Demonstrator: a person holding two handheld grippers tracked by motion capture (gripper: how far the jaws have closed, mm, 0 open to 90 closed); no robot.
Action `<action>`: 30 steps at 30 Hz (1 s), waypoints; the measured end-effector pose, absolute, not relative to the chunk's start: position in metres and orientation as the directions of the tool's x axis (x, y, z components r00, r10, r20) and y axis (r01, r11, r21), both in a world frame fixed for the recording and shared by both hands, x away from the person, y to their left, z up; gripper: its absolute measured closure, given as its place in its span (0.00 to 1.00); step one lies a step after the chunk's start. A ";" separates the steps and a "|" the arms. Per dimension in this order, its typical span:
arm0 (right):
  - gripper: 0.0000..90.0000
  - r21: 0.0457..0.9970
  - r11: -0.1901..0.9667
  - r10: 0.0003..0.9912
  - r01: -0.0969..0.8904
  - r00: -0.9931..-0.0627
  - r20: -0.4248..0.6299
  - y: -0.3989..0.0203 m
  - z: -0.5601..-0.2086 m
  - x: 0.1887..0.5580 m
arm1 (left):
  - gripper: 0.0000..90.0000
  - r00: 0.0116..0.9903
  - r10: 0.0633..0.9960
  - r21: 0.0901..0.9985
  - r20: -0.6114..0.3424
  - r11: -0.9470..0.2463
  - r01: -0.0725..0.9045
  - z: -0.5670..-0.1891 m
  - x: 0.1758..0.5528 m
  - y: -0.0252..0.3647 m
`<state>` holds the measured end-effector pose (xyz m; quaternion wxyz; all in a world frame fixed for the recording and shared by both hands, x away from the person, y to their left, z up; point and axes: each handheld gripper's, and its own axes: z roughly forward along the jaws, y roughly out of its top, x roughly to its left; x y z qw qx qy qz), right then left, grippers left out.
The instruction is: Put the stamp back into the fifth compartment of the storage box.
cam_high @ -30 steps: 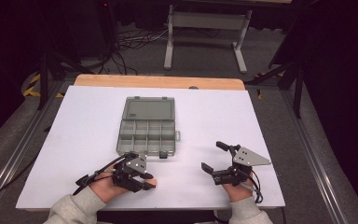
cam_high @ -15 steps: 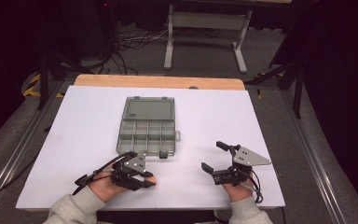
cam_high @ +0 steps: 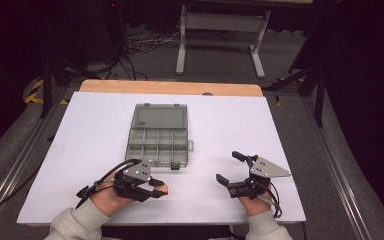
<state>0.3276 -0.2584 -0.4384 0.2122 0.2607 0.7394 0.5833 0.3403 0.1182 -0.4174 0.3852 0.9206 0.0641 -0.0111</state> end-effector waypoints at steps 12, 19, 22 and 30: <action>0.05 0.974 0.182 0.636 0.138 -0.771 -0.010 -0.259 -0.438 0.327 | 0.73 0.989 0.142 0.757 -0.051 -0.640 0.131 -0.407 0.341 0.128; 0.05 0.974 0.187 0.637 0.130 -0.771 -0.019 -0.259 -0.438 0.327 | 0.73 0.982 0.185 0.790 -0.040 -0.595 0.144 -0.400 0.343 0.139; 0.05 0.974 0.186 0.637 0.130 -0.771 -0.018 -0.258 -0.438 0.327 | 0.73 0.979 0.202 0.799 -0.038 -0.582 0.151 -0.399 0.344 0.142; 0.05 0.977 0.178 0.642 0.120 -0.766 -0.023 -0.260 -0.436 0.324 | 0.73 0.970 0.240 0.823 -0.037 -0.543 0.166 -0.393 0.347 0.152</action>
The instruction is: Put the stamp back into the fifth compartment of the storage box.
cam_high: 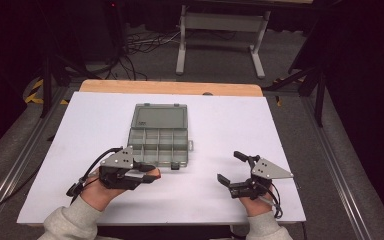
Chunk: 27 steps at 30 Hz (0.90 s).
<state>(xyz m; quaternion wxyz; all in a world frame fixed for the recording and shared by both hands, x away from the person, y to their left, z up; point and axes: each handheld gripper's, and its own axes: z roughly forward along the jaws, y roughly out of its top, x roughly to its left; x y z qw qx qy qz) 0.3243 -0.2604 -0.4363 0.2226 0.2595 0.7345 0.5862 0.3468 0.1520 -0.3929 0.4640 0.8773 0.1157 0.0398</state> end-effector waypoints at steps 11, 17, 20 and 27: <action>0.05 0.976 0.181 0.645 0.118 -0.764 -0.028 -0.261 -0.436 0.323 | 0.73 0.952 0.306 0.842 -0.030 -0.505 0.189 -0.388 0.350 0.162; 0.05 0.977 0.178 0.651 0.113 -0.758 -0.031 -0.263 -0.435 0.321 | 0.73 0.941 0.337 0.851 -0.027 -0.487 0.199 -0.386 0.353 0.168; 0.05 0.977 0.177 0.653 0.116 -0.757 -0.028 -0.264 -0.435 0.320 | 0.73 0.934 0.357 0.854 -0.025 -0.479 0.206 -0.385 0.355 0.171; 0.05 0.977 0.177 0.656 0.117 -0.755 -0.028 -0.264 -0.435 0.319 | 0.73 0.909 0.416 0.860 -0.013 -0.459 0.222 -0.386 0.359 0.178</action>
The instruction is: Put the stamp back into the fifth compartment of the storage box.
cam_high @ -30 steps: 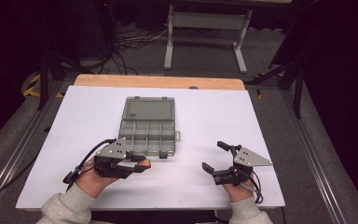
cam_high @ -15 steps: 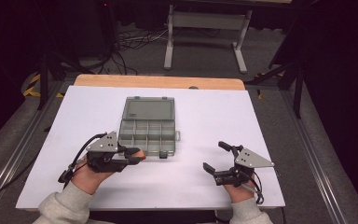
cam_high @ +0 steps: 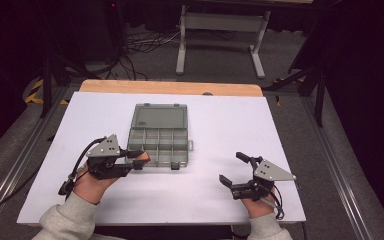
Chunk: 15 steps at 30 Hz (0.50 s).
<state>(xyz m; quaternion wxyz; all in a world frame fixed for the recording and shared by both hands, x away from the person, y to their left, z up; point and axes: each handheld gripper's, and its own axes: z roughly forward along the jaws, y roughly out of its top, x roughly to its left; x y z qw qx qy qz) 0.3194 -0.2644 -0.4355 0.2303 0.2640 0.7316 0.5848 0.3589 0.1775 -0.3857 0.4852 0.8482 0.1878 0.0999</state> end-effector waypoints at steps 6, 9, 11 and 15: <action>0.05 0.979 0.174 0.653 0.109 -0.757 -0.032 -0.265 -0.435 0.319 | 0.73 0.888 0.460 0.863 -0.018 -0.441 0.245 -0.387 0.363 0.183; 0.05 0.978 0.175 0.654 0.112 -0.756 -0.030 -0.265 -0.435 0.319 | 0.73 0.876 0.482 0.866 -0.026 -0.427 0.261 -0.388 0.365 0.186; 0.05 0.978 0.175 0.654 0.113 -0.756 -0.030 -0.265 -0.435 0.319 | 0.73 0.868 0.496 0.869 -0.034 -0.414 0.271 -0.388 0.366 0.188; 0.05 0.978 0.175 0.653 0.112 -0.757 -0.030 -0.265 -0.435 0.319 | 0.73 0.848 0.528 0.871 -0.045 -0.396 0.292 -0.390 0.368 0.190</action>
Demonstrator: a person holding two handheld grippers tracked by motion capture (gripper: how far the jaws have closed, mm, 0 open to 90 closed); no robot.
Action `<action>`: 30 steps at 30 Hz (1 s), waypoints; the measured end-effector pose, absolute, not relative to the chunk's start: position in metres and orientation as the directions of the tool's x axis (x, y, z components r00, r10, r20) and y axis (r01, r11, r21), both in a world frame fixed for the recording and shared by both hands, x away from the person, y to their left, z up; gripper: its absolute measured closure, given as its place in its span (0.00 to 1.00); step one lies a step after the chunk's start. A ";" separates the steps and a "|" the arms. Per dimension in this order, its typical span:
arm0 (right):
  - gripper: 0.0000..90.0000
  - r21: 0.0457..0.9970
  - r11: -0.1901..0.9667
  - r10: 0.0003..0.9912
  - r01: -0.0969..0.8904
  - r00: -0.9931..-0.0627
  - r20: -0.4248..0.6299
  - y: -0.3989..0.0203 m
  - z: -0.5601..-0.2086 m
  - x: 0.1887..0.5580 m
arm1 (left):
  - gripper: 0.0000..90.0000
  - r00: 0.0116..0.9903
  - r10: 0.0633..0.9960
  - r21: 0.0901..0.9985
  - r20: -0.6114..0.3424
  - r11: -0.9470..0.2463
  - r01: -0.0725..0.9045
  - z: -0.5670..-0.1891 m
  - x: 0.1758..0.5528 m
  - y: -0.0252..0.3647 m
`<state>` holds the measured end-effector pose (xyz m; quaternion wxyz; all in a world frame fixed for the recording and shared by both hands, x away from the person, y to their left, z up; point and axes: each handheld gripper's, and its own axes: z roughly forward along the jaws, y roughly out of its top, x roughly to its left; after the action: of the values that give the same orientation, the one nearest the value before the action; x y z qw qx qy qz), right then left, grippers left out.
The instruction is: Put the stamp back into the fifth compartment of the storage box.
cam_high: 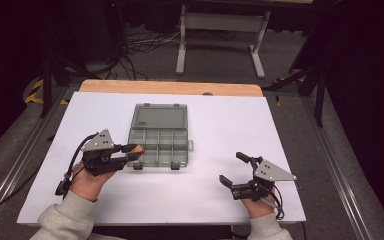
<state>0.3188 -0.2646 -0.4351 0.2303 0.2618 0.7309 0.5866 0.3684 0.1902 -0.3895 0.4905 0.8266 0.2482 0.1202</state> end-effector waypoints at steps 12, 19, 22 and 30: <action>0.05 0.978 0.175 0.652 0.113 -0.758 -0.030 -0.265 -0.435 0.319 | 0.73 0.775 0.628 0.868 -0.064 -0.348 0.354 -0.395 0.375 0.195; 0.05 0.978 0.175 0.652 0.111 -0.758 -0.030 -0.265 -0.435 0.319 | 0.73 0.740 0.667 0.867 -0.085 -0.316 0.385 -0.398 0.378 0.197; 0.05 0.978 0.175 0.651 0.113 -0.759 -0.029 -0.265 -0.435 0.319 | 0.73 0.737 0.669 0.866 -0.097 -0.308 0.393 -0.398 0.380 0.199; 0.05 0.978 0.175 0.651 0.113 -0.759 -0.029 -0.264 -0.435 0.319 | 0.73 0.715 0.691 0.863 -0.111 -0.290 0.414 -0.404 0.387 0.200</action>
<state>0.3193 -0.2642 -0.4353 0.2292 0.2611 0.7314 0.5868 0.3866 0.1997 -0.4043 0.4825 0.7902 0.3495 0.1434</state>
